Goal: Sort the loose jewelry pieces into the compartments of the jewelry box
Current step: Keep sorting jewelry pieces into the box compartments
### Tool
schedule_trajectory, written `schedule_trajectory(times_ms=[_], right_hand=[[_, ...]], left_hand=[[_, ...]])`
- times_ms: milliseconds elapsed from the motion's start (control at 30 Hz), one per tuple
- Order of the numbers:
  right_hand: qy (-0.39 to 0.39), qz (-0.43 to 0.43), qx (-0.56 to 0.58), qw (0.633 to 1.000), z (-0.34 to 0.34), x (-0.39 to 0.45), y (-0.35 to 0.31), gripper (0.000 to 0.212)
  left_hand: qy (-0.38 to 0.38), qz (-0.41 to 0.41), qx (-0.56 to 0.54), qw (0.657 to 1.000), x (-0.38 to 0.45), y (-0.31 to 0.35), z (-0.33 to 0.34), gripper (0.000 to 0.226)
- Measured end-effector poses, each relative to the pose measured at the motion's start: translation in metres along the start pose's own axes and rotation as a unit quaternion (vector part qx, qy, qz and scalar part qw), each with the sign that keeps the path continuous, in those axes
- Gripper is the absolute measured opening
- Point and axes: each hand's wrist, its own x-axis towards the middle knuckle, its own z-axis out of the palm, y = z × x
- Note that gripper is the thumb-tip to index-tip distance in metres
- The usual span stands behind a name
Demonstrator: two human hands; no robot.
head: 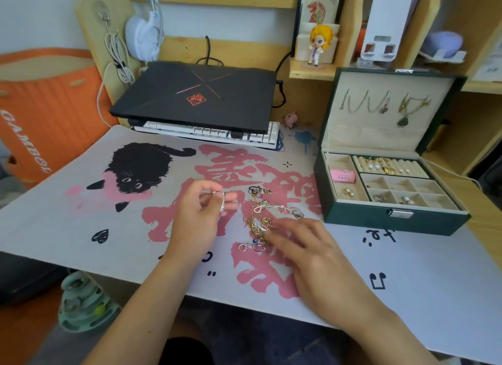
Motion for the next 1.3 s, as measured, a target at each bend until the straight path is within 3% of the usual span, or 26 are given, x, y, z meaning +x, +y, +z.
schedule_trajectory(times_ms=[67,267,433,633,733,867,1100,1200,1300], right_hand=[[-0.016,-0.018,0.018,1.000,0.003,0.001,0.000,0.068],[0.120,0.051,0.057,0.990,0.006,-0.009,0.006,0.041],[0.175,0.163,0.106,0.965,0.007,-0.005,0.012,0.038],[0.092,0.241,0.175,0.950,0.002,0.002,0.017,0.008],[0.045,0.202,0.131,0.970,0.003,0.002,0.013,0.010],[0.051,0.167,0.104,0.979,0.011,0.027,0.001,0.012],[0.115,0.253,0.284,0.918,0.006,0.039,0.014,0.023],[0.087,0.226,0.280,0.929,0.000,0.026,0.019,0.040],[0.029,0.140,0.205,0.968,0.003,0.030,0.015,0.041]], left_hand=[[0.006,-0.001,-0.003,1.000,0.000,0.000,0.000,0.013],[0.014,-0.010,-0.002,1.000,0.001,0.000,-0.001,0.015],[0.010,-0.012,-0.001,1.000,0.001,-0.001,-0.001,0.015],[-0.029,0.021,-0.001,0.999,-0.002,0.001,-0.001,0.014],[-0.085,0.079,0.026,0.993,-0.008,0.001,0.001,0.014],[-0.104,0.105,0.032,0.989,-0.009,0.000,0.003,0.017],[-0.120,0.091,-0.017,0.988,-0.008,0.002,-0.002,0.018],[-0.173,0.100,-0.008,0.980,-0.012,0.003,-0.003,0.018],[-0.237,0.109,0.024,0.965,-0.016,0.005,-0.002,0.016]])
